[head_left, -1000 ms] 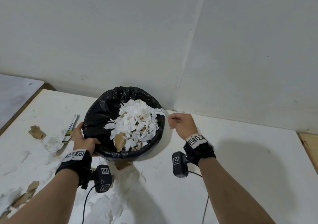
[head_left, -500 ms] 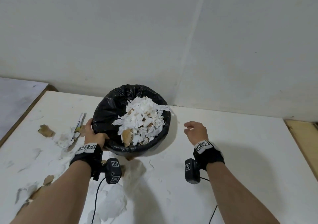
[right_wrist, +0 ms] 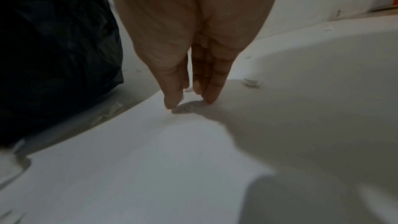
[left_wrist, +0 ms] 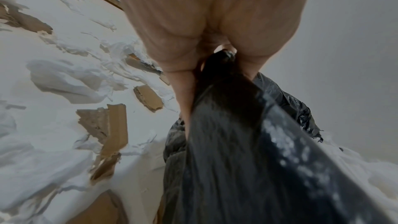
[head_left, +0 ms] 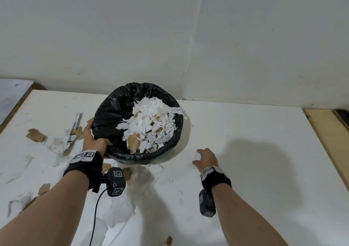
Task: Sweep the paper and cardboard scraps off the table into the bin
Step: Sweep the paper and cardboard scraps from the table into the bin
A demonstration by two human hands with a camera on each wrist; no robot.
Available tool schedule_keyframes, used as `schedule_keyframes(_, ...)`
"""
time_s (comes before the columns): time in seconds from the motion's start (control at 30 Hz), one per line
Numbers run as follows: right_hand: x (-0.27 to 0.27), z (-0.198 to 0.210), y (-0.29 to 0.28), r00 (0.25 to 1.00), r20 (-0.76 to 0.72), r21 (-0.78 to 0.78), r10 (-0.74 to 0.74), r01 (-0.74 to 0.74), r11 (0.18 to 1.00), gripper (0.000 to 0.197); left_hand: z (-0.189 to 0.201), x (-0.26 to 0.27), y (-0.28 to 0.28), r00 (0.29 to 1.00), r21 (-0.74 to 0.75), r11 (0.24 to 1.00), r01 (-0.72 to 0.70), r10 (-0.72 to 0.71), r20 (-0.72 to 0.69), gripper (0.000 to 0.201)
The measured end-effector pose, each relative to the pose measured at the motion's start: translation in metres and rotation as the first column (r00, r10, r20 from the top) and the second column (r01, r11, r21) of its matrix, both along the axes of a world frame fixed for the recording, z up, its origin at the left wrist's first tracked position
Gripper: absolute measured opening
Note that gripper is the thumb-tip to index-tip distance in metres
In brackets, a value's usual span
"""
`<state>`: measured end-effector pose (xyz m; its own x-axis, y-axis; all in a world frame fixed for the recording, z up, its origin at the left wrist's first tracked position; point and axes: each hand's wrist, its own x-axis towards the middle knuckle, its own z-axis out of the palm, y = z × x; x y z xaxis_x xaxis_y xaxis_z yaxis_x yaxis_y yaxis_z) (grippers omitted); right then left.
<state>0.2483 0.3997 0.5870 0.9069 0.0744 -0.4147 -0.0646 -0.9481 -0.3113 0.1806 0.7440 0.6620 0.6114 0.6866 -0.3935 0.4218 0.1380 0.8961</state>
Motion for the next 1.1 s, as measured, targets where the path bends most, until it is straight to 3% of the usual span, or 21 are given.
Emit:
schedule_keyframes(0.1,0.0,-0.004,0.006,0.999,0.027,-0.022,0.033,-0.032,0.999,0.025,-0.005,-0.002,0.003,1.0,0.026,1.0,0.018,-0.018,-0.001,0.097)
schedule_keyframes(0.27,-0.003,-0.003,0.002,0.999,0.013,0.02,0.046,-0.046,0.999,0.03,-0.003,-0.004,-0.001,0.999,0.005,1.0,0.011,-0.012,0.041,0.094)
schedule_keyframes(0.33,-0.001,0.002,0.001,0.998,0.047,0.125,-0.051,0.045,0.991,0.027,-0.002,-0.004,0.001,0.999,0.006,1.0,0.008,-0.008,0.045,0.094)
schedule_keyframes(0.43,0.011,0.025,0.009,0.96,0.129,0.39,-0.248,0.181,0.903,0.018,0.0,-0.005,0.006,1.0,-0.007,1.0,-0.006,0.006,0.028,0.095)
schedule_keyframes(0.6,0.039,0.1,0.049,0.917,0.316,0.597,-0.243,0.007,0.802,0.008,0.009,-0.01,0.007,0.999,0.004,1.0,-0.018,0.018,0.037,0.093)
schedule_keyframes(0.67,0.041,0.118,0.067,0.929,0.35,0.55,-0.123,-0.097,0.83,0.012,0.012,-0.011,0.006,0.999,-0.002,1.0,-0.02,0.02,0.041,0.093)
schedule_keyframes(0.73,0.039,0.125,0.079,0.944,0.324,0.397,0.062,-0.195,0.897,0.021,0.014,-0.012,0.002,0.999,-0.009,1.0,-0.016,0.016,0.035,0.093)
schedule_keyframes(0.8,0.036,0.127,0.082,0.937,0.314,0.292,0.156,-0.251,0.923,0.034,0.017,-0.012,0.002,0.999,-0.018,1.0,-0.003,0.004,0.042,0.094)
schedule_keyframes(0.87,0.034,0.128,0.079,0.93,0.345,0.31,0.124,-0.238,0.92,0.04,0.017,-0.013,0.003,0.999,-0.018,1.0,-0.01,0.011,0.048,0.094)
schedule_keyframes(1.0,0.032,0.12,0.066,0.9,0.425,0.439,-0.102,-0.106,0.892,0.038,0.017,-0.017,0.01,0.998,-0.021,1.0,-0.02,0.021,0.056,0.094)
schedule_keyframes(1.1,0.027,0.102,0.057,0.904,0.38,0.442,-0.194,0.006,0.897,0.033,0.021,-0.021,0.017,0.999,-0.012,1.0,-0.027,0.028,0.044,0.095)
